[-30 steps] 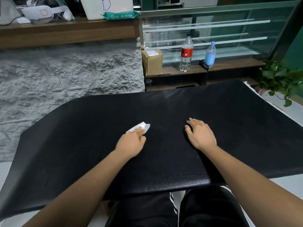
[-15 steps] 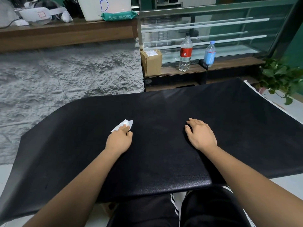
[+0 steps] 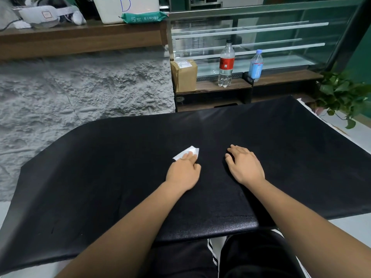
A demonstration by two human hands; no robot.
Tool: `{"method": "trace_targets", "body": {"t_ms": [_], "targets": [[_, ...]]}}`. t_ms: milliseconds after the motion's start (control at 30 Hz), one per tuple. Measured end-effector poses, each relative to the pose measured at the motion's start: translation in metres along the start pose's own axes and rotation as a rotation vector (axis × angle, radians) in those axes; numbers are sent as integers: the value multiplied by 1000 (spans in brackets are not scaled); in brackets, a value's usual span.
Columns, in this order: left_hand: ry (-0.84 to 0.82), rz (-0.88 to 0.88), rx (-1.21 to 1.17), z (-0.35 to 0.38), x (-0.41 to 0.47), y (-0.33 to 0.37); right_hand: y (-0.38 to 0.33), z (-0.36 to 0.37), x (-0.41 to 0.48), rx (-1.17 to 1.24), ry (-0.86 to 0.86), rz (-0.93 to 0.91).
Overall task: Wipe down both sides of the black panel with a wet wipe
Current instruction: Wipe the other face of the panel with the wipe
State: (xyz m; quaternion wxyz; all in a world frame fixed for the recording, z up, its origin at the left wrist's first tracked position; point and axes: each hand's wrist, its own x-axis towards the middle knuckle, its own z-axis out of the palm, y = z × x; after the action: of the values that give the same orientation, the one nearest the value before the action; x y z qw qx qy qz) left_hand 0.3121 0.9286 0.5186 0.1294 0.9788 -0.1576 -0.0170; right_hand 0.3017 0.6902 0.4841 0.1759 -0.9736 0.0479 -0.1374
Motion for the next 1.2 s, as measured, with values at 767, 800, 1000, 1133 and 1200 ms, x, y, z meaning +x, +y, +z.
{"method": "trace_targets", "body": {"t_ms": [767,800,1000,1133,1200], "targets": [[12,-137,-71,-24,23,-103,0,0,-1,-8,10,-3],[18,-157,-56,-26,24,-112,0,0,-1,-12,14,-3],[47,-269,18,-37,26,-152,-1,1,-2,-26,16,-9],[67,-304,25,-31,31,-144,-1,1,-2,-33,23,-12],[80,-310,26,-27,34,-137,-2,0,-2,-33,26,-11]]}}
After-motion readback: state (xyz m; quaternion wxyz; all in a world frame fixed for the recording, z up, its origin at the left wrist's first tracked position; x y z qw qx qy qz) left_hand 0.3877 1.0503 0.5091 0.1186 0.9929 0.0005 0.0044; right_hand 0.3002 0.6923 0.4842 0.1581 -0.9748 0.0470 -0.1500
